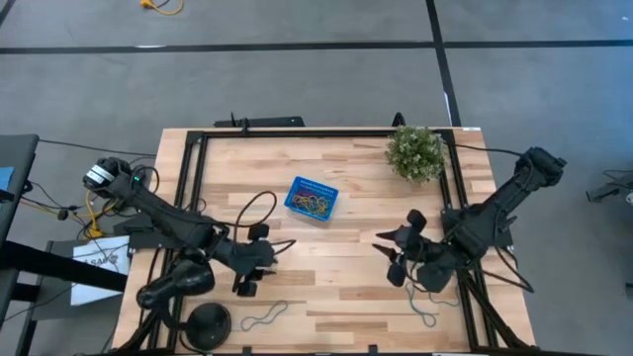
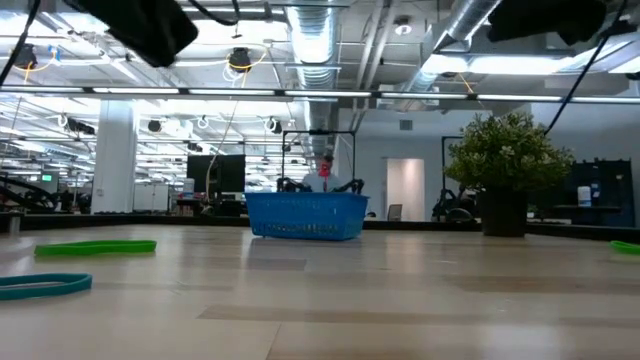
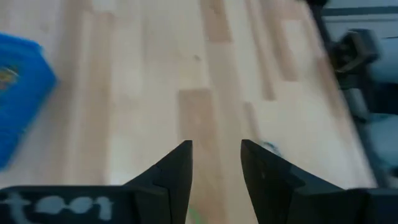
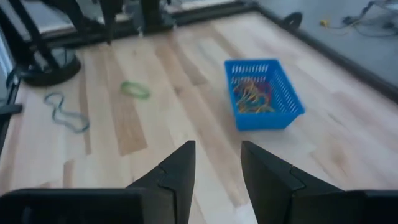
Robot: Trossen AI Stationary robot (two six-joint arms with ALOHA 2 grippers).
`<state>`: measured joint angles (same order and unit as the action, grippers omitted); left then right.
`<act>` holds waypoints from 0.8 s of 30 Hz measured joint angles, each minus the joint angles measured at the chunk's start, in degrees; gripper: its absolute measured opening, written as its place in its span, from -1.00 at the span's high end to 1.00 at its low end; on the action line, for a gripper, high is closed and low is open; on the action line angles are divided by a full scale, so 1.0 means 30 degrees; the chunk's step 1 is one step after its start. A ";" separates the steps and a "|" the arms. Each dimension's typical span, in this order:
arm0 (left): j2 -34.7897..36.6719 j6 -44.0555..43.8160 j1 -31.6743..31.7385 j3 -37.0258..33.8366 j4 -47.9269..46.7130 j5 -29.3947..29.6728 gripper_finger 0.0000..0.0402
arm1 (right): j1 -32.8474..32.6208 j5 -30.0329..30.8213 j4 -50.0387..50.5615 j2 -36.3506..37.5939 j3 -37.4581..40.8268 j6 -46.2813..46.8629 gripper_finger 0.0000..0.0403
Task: Pick and place items into bin
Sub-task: Put the blue rubber band into the blue bin
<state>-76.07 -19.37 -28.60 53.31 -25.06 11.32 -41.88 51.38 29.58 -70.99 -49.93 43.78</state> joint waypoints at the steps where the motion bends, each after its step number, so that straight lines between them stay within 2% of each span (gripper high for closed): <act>1: -0.0006 0.0487 0.0203 0.0097 0.0048 0.0167 0.37 | -0.0053 0.0273 -0.0009 0.0091 0.0000 0.0102 0.38; 3: 0.0000 0.0959 0.0696 0.0276 0.0301 -0.0003 0.37 | -0.0034 0.0406 -0.0006 0.0309 0.0000 0.0367 0.38; 10: -0.0578 0.2678 0.1111 0.0312 0.1430 -0.2508 0.38 | -0.0039 0.0348 0.0066 0.0470 0.0000 -0.0123 0.38; 17: -0.3365 0.4166 0.1071 0.0303 0.3005 -0.3958 0.38 | 0.0005 0.0348 0.0201 0.0466 0.0000 -0.0228 0.38; 24: -0.5862 0.4133 0.1052 0.0310 0.5376 -0.6905 0.38 | -0.0002 0.0348 0.0204 0.0461 0.0000 -0.0228 0.38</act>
<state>-93.66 -6.97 -25.45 54.24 -8.93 -9.40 -41.89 52.42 30.20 -69.60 -49.93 43.09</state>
